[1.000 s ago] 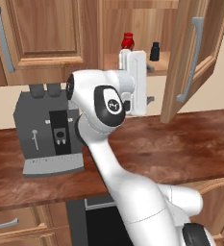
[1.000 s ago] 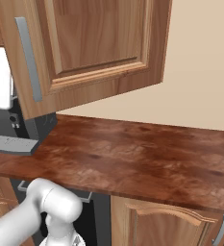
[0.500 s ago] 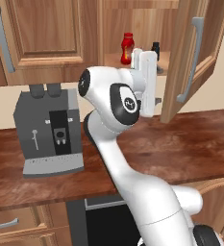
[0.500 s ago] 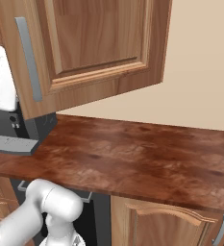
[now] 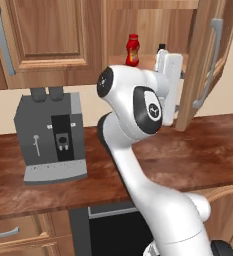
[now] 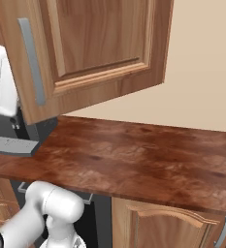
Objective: Move the ketchup and shaker from the cabinet to the dining counter.
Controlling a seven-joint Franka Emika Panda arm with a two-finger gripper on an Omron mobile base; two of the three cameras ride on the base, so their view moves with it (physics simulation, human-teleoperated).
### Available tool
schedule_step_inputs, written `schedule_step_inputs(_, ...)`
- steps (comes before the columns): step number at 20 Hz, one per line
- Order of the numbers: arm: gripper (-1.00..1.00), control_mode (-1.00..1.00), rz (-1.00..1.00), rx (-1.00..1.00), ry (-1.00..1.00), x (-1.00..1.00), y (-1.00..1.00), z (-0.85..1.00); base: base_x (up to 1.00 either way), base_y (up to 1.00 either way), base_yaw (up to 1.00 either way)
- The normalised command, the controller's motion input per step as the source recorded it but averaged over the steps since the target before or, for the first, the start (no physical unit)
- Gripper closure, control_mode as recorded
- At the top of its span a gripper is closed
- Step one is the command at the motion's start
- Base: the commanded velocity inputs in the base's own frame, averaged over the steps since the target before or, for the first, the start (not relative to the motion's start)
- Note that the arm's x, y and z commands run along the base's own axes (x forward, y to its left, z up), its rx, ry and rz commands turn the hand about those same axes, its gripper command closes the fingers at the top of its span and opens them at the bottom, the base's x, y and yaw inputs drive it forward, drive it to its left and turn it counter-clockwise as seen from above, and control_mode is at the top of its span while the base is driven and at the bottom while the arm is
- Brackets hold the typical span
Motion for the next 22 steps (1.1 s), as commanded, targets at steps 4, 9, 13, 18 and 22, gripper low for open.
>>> schedule_step_inputs(4, -1.00, -1.00, -0.06, 0.06, -0.04, -0.44, -0.44, 0.00, 0.00, 0.00, 0.00)
schedule_step_inputs(9, -1.00, -1.00, -0.06, 0.04, -0.05, -0.48, -0.53, 0.00, 0.00, 0.00, 0.00)
schedule_step_inputs(13, -1.00, -1.00, -0.04, 0.01, -0.01, -0.47, -0.64, 0.01, 0.00, 0.00, 0.00)
schedule_step_inputs(18, -1.00, -1.00, 0.00, 0.00, 0.00, -0.45, -0.69, 0.04, 0.00, 0.00, 0.00)
schedule_step_inputs(22, -1.00, -1.00, 0.00, 0.04, 0.00, -0.43, -0.79, 0.02, 0.00, 0.00, 0.00)
